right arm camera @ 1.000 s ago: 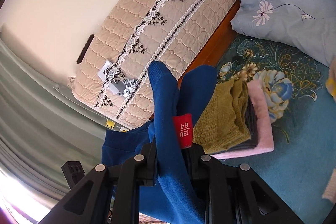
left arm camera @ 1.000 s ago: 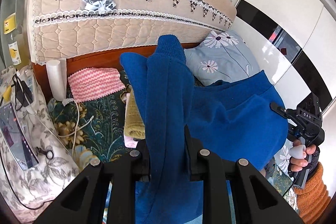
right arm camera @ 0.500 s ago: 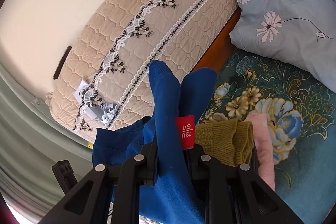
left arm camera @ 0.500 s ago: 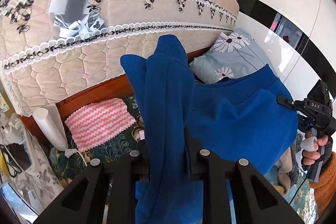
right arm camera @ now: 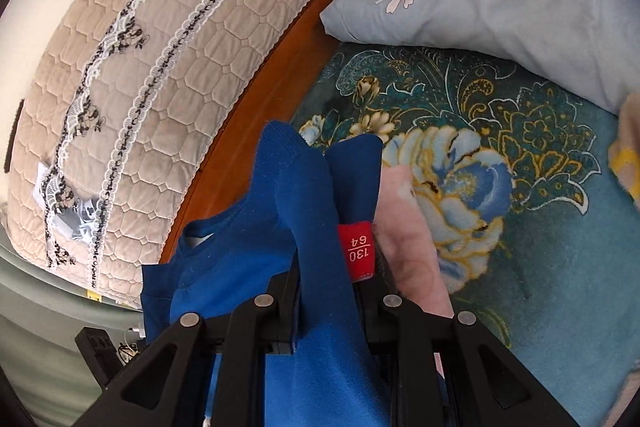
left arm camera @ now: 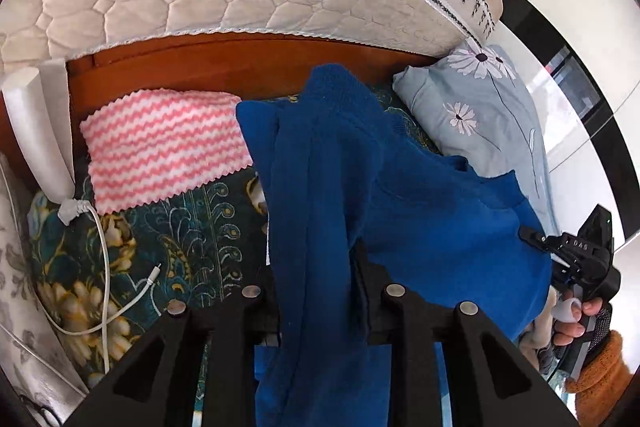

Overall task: Fold clothes
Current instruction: 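Lift the folded sweatshirt with both grippers and carry it toward the folded stack, then lower the sweatshirt onto the folded stack and open both grippers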

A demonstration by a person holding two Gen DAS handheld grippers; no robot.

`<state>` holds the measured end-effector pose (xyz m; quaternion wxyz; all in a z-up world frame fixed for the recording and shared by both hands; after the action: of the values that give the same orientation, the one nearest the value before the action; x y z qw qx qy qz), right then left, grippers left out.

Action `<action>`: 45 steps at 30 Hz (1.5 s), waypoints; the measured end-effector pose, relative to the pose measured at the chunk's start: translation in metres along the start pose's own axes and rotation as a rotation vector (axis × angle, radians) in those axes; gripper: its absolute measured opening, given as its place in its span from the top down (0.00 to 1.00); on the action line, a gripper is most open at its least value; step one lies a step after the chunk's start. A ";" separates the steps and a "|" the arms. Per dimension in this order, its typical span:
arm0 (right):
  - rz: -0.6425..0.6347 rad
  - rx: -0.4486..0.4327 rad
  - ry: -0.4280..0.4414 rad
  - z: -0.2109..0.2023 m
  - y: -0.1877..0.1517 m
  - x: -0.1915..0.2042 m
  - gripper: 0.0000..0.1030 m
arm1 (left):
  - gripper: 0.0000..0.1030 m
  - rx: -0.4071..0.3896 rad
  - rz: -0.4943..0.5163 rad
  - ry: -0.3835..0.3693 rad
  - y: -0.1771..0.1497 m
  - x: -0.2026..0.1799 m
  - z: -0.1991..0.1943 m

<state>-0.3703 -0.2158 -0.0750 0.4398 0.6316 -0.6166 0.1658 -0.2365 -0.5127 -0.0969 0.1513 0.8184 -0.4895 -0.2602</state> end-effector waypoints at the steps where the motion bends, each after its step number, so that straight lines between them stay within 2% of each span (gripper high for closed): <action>1: -0.005 -0.010 -0.009 -0.004 0.002 0.001 0.74 | 0.67 0.003 -0.003 0.004 0.001 0.000 0.002; 4: -0.022 -0.040 -0.037 -0.017 0.006 0.006 0.70 | 0.59 0.013 -0.003 0.026 0.003 -0.001 0.002; 5: -0.027 -0.050 -0.046 -0.021 0.008 0.007 0.69 | 0.59 0.016 -0.005 0.026 0.004 0.001 -0.001; 8: -0.043 -0.080 -0.073 -0.033 0.013 0.011 0.59 | 0.54 0.019 -0.014 0.030 0.005 0.007 -0.010; 9: -0.049 -0.090 -0.082 -0.038 0.015 0.013 0.55 | 0.53 0.005 -0.014 0.050 0.007 0.012 -0.016; 12: -0.067 -0.121 -0.109 -0.050 0.019 0.018 0.52 | 0.52 -0.069 -0.020 0.140 0.015 0.028 -0.040; 14: -0.135 -0.149 -0.122 -0.059 0.018 0.035 0.52 | 0.52 -0.116 -0.015 0.155 0.016 0.028 -0.056; 17: -0.259 -0.086 -0.076 -0.045 -0.003 0.074 0.52 | 0.52 -0.137 0.074 0.083 0.007 -0.001 -0.066; 20: -0.355 0.084 -0.013 -0.004 -0.044 0.106 0.52 | 0.52 -0.123 0.198 0.029 -0.009 -0.037 -0.060; 22: -0.405 0.176 -0.005 0.023 -0.068 0.116 0.52 | 0.52 -0.108 0.229 0.032 -0.018 -0.048 -0.047; 26: -0.452 0.215 -0.046 0.058 -0.080 0.119 0.52 | 0.52 -0.069 0.194 0.063 -0.022 -0.043 -0.025; 30: -0.392 0.203 -0.082 0.083 -0.067 0.110 0.53 | 0.52 -0.056 0.157 0.059 -0.017 -0.039 -0.016; 32: -0.350 0.200 -0.102 0.093 -0.061 0.106 0.53 | 0.52 -0.052 0.169 0.072 -0.015 -0.039 -0.010; 37: -0.303 0.203 -0.138 0.110 -0.050 0.099 0.53 | 0.52 -0.039 0.167 0.102 -0.012 -0.034 0.000; 42: -0.271 0.250 -0.179 0.124 -0.045 0.095 0.52 | 0.52 -0.010 0.112 0.091 -0.013 -0.027 0.009; 45: -0.257 0.258 -0.204 0.129 -0.043 0.093 0.52 | 0.52 -0.026 0.095 0.089 -0.021 -0.027 0.001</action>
<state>-0.3558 -0.3790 -0.0922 0.3080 0.7696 -0.5460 0.1213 -0.2323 -0.4788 -0.1005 0.1958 0.8030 -0.5172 -0.2224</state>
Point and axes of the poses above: each gripper's, at about its wrist camera, not at the fingertips, and z roughly the way its jaws point, x to its left, y to its top, the point moved 8 cm from there along z, roughly the way its jaws point, and after that the axes turned 12 degrees about y, right-handed, at the moved point
